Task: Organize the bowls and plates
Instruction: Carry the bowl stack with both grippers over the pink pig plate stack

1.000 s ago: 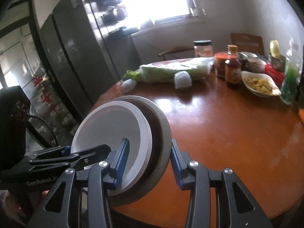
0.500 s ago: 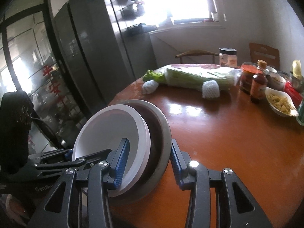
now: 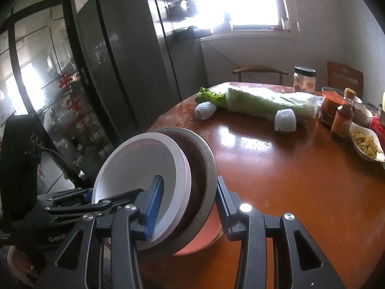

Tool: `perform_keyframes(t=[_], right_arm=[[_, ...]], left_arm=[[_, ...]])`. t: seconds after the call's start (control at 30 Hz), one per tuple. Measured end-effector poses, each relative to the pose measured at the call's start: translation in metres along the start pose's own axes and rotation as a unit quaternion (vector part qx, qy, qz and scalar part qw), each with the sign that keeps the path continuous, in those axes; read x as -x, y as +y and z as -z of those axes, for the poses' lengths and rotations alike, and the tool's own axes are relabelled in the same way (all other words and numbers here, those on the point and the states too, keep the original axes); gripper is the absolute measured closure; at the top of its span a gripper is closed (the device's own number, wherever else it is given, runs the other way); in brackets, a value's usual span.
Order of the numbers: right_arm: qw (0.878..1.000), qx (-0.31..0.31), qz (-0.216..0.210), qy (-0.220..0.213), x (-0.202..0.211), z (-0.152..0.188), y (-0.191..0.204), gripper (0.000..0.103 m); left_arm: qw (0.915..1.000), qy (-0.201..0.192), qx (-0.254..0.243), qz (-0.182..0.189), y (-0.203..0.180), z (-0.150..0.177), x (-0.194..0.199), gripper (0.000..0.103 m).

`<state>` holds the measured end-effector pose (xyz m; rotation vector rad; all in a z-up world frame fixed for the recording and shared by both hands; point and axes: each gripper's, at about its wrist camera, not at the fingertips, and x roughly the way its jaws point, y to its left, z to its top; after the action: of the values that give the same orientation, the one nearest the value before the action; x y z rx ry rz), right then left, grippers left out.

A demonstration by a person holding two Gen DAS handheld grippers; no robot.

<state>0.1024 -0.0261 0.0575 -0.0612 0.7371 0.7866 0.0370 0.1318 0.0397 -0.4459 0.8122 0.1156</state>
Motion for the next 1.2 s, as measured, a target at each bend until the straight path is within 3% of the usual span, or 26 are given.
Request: perform_keyframes(t=[0.33, 0.87, 1.2], right_arm=[[1.0, 0.015, -0.002, -0.01, -0.001, -0.011, 0.008, 0.059], [0.998, -0.019, -0.005, 0.055, -0.05, 0.013, -0.015, 0.059], [0.998, -0.025, -0.004, 0.065, -0.061, 0.021, -0.022, 0.059]], left_arm=[[0.9999, -0.006, -0.002, -0.008, 0.001, -0.006, 0.003, 0.053], [0.9987, 0.033, -0.009, -0.038, 0.006, 0.003, -0.04, 0.053], [0.9983, 0.041, -0.008, -0.04, 0.011, 0.005, -0.052, 0.053]])
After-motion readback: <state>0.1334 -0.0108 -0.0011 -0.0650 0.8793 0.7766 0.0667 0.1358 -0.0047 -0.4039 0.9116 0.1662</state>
